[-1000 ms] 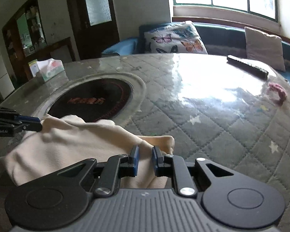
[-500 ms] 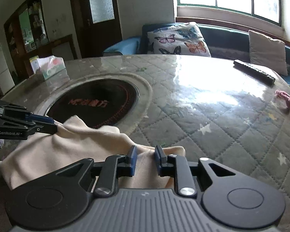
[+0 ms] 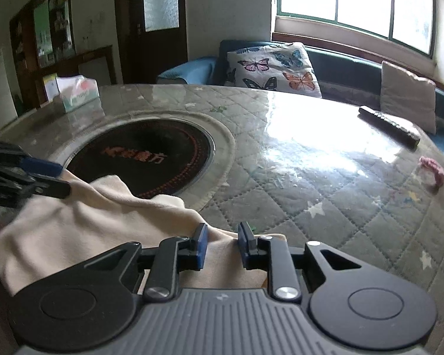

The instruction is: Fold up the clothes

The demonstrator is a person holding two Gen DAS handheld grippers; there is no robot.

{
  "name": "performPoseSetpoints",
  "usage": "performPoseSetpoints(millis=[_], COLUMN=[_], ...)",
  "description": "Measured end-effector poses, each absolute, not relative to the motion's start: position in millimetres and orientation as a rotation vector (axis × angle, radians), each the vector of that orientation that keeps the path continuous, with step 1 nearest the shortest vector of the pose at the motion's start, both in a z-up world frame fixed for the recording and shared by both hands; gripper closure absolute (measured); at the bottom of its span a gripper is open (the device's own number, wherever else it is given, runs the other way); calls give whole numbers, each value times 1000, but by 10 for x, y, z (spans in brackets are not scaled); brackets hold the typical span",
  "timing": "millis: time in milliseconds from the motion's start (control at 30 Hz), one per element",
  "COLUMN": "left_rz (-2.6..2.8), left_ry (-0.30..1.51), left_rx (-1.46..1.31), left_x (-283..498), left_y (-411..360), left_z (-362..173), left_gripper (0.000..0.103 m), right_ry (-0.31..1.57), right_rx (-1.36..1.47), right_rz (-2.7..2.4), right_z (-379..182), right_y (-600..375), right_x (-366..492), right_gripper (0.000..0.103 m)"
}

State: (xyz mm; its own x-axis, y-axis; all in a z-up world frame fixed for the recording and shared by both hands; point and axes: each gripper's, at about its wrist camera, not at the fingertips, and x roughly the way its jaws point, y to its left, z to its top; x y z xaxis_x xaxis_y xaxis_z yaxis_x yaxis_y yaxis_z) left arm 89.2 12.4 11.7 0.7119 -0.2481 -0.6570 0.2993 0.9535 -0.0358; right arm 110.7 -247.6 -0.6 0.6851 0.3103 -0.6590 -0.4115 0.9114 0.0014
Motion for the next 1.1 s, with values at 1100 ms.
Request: performPoseSetpoints(millis=[1100], left_rz=[-148], left_ry=[712], left_rx=[6], left_x=[133], left_y=[560], left_z=[82], left_gripper=[0], right_ry=[620], right_rx=[-310], right_rz=[687], right_z=[178], right_y=[-1800], right_x=[58], right_gripper=[51])
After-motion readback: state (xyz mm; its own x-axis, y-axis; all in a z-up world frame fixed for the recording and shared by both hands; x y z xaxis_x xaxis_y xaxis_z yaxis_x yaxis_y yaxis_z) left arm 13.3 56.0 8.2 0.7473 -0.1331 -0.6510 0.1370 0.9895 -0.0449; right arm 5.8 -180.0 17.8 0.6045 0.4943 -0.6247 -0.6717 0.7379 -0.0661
